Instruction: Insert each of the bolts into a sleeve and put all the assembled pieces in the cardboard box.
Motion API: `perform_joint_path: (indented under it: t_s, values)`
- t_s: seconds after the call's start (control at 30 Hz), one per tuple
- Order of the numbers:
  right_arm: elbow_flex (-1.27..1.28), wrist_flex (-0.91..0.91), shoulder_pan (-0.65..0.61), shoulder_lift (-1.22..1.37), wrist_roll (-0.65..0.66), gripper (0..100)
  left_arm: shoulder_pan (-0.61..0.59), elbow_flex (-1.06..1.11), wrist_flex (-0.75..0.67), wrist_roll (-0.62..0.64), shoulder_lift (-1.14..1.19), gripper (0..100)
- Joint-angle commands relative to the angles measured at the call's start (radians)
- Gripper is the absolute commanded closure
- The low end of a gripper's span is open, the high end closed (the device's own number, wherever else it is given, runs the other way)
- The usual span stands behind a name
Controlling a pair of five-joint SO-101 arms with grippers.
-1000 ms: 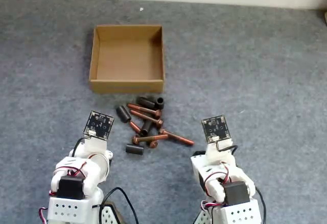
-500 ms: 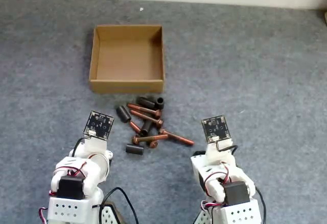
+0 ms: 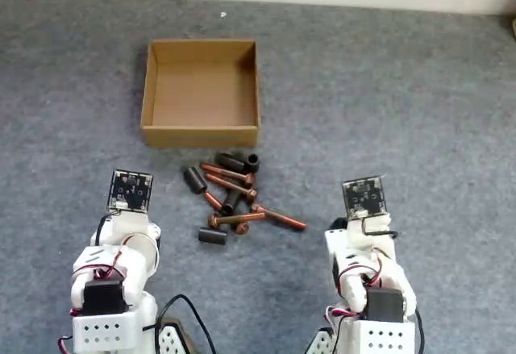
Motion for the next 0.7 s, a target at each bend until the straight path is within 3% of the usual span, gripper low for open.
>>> perform_joint_path:
  t_s: [0.0, 0.07, 0.17, 0.33, 0.53, 0.67]
  values:
    - [0.027, -0.042, 0.019, 0.004, 0.097, 98.6, -0.047, -0.048, -0.023, -0.101, -0.005, 99]
    - [-0.033, -0.041, 0.005, 0.016, 0.133, 96.1, -0.116, -0.076, -0.023, -0.166, -0.005, 99]
    - [-0.162, 0.016, -0.028, 0.058, 0.133, 93.4, -0.213, -0.101, -0.021, -0.166, -0.005, 99]
    - [-0.455, 0.133, -0.16, 0.288, 0.126, 93.2, -0.26, -0.111, -0.021, -0.166, -0.005, 99]
    - [-0.702, 0.142, -0.372, 0.657, -0.052, 87.1, -0.26, -0.113, -0.021, -0.166, -0.005, 99]
    - [-0.792, 0.044, -0.47, 0.845, -0.135, 84.7, -0.26, -0.11, -0.021, -0.166, -0.005, 99]
